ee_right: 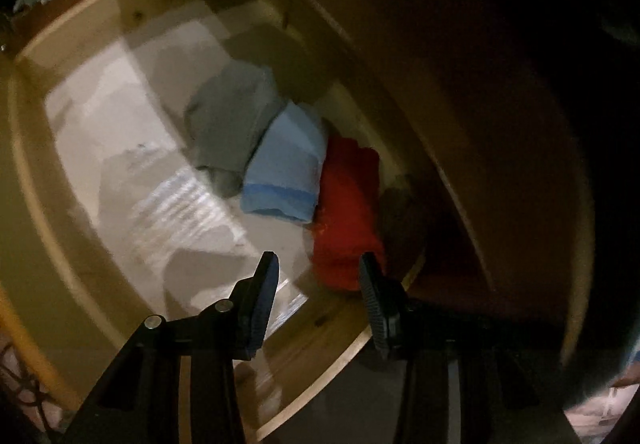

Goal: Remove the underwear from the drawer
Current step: 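Bring the empty right gripper down into the drawer toward the grey, blue and red clothes, then close the right gripper on the red sock in the drawer, then lift the red sock with the right gripper and carry it over the shoe box, then open the right gripper to drop the red sock into the box, then bring the right gripper back down into the drawer over the light blue sock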

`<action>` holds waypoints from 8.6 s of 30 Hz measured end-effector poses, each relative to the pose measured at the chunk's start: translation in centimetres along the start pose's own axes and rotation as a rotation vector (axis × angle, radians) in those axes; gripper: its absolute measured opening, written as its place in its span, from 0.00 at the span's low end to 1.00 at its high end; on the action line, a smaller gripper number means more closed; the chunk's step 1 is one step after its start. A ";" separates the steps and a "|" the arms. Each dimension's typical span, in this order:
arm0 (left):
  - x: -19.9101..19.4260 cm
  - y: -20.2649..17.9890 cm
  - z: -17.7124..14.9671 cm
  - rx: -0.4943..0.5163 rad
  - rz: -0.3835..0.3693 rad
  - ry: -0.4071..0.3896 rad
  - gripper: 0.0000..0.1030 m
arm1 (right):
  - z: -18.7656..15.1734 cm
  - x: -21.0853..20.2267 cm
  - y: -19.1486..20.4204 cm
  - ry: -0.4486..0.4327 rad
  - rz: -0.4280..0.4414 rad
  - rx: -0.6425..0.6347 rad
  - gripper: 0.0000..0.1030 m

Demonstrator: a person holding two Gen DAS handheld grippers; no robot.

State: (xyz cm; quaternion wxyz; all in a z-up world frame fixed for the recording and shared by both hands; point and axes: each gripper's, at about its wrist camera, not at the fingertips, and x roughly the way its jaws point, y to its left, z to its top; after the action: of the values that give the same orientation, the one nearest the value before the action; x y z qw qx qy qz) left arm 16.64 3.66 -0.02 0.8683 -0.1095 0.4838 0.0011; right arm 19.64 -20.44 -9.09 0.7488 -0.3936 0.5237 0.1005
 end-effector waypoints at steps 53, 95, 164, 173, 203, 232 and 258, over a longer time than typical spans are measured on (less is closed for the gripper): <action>0.8 -0.3 0.2 -0.013 -0.011 0.021 0.58 | 1.7 3.7 3.2 -0.043 0.235 -0.153 0.27; 0.7 -0.5 0.4 -0.017 -0.020 0.022 0.58 | 1.7 7.9 -1.4 0.241 0.396 0.060 0.39; -0.2 -1.2 0.2 0.050 0.050 -0.011 0.58 | 4.5 -25.5 -19.6 -0.394 0.330 0.692 0.34; -0.2 -1.3 0.4 0.042 0.029 -0.010 0.58 | 9.6 -22.3 -23.7 -0.364 0.299 0.785 0.34; 0.3 -1.7 0.5 0.045 0.032 0.005 0.58 | 12.4 -15.4 -22.1 -0.259 0.196 0.742 0.66; 0.6 -1.9 0.5 0.066 0.062 0.030 0.58 | 1.3 -21.1 -9.4 -0.260 0.345 0.418 0.68; 1.3 -2.1 0.8 0.065 0.056 0.070 0.58 | 4.2 -0.8 2.8 0.127 0.397 0.150 0.68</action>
State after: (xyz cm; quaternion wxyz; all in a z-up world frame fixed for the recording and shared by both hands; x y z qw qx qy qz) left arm 18.22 1.62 -0.37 0.8536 -0.0674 0.5165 0.0057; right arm 20.68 -15.45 -9.13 0.7071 -0.2317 0.6429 0.1816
